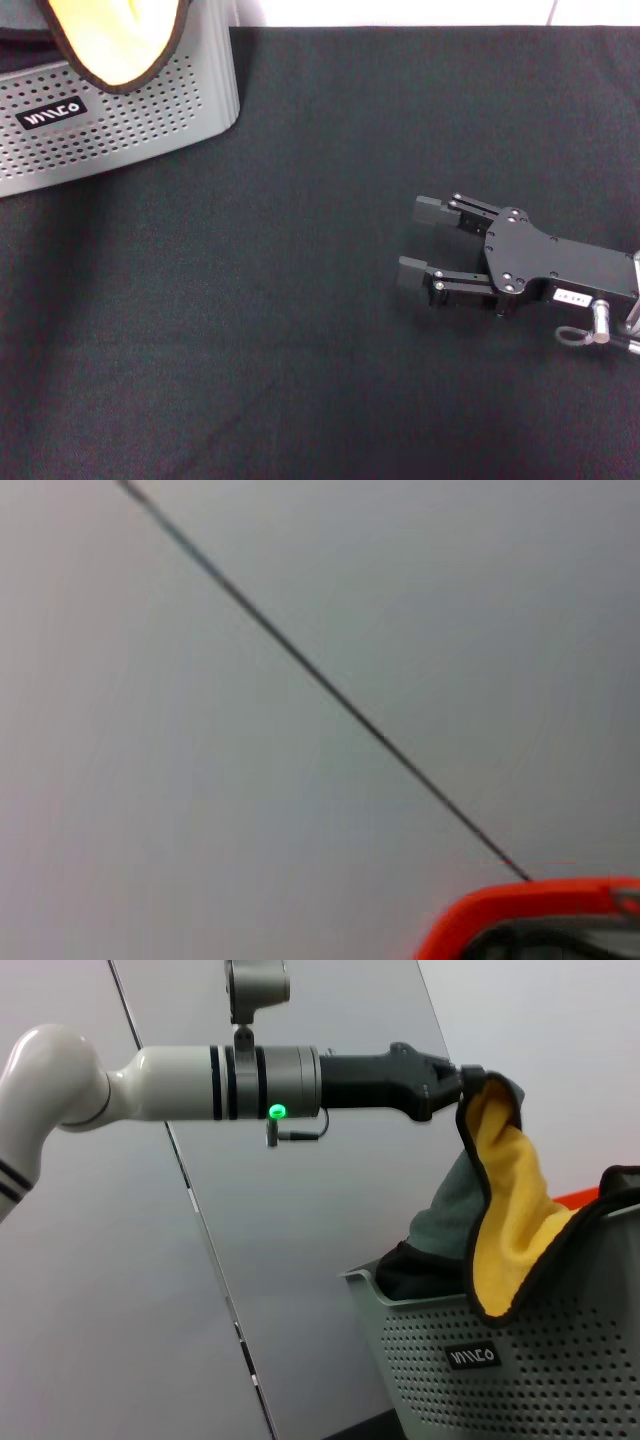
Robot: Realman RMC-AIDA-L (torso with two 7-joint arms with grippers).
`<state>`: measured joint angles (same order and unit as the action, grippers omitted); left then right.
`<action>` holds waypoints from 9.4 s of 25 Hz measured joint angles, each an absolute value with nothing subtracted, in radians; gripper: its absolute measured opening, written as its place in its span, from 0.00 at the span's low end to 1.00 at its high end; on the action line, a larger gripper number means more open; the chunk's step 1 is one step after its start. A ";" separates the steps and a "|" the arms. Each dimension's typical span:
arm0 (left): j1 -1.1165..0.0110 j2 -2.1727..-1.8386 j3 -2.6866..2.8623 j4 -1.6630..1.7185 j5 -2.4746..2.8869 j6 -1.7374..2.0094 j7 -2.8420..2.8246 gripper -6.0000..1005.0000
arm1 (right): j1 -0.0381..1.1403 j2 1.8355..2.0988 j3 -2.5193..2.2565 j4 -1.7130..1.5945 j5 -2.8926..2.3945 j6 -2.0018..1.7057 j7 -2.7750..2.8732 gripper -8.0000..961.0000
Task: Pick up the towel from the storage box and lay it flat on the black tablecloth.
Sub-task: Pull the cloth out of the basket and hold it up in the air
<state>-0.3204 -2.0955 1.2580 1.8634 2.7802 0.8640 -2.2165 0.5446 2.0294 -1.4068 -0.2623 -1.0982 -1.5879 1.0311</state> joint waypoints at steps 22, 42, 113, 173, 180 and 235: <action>-0.230 -2.101 1.374 1.628 2.836 0.556 -2.130 0.29 | 0.545 2.029 -1.401 -0.259 -1.098 -1.581 1.032 0.90; -0.234 -2.104 1.376 1.476 2.836 0.273 -1.974 0.47 | 0.543 2.029 -1.403 -0.259 -1.078 -1.583 1.029 0.91; -0.299 -2.092 0.753 1.905 1.428 1.454 -2.048 0.02 | 0.504 2.023 -1.337 -0.333 -1.055 -1.641 0.850 0.90; -0.562 -1.969 0.732 1.524 1.225 1.962 -1.981 0.02 | 0.475 2.029 -1.458 -0.314 -0.965 -1.497 0.380 0.75; -0.576 -1.978 0.703 1.499 1.210 1.951 -1.992 0.01 | 0.451 2.029 -1.834 -0.403 -0.624 -1.371 0.051 0.74; -0.592 -1.986 0.707 1.410 1.229 1.887 -1.943 0.02 | 0.346 2.029 -2.613 -0.583 0.374 -1.514 -1.080 0.64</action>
<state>-0.5916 -1.9859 0.7070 1.4097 1.2286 1.8869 -1.9434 0.3458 2.0295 -2.6131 -0.5829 0.3743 -1.5142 -1.0798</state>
